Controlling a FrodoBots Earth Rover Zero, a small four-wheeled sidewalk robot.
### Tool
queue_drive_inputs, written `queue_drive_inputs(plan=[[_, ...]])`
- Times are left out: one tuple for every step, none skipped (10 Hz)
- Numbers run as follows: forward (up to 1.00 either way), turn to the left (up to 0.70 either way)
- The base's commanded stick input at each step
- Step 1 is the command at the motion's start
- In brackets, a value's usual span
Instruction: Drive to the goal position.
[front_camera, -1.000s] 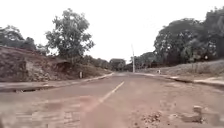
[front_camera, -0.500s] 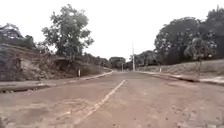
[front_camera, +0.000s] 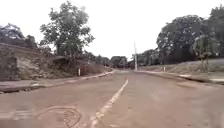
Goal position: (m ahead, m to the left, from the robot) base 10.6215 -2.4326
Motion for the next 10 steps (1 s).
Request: queue_drive_inputs(plan=[[1.0, -0.27], [1.0, -0.27], [1.0, -0.17], [1.0, 0.0], [1.0, 0.0], [1.0, 0.0], [1.0, 0.0], [1.0, 0.0], [1.0, 0.0], [1.0, 0.0]])
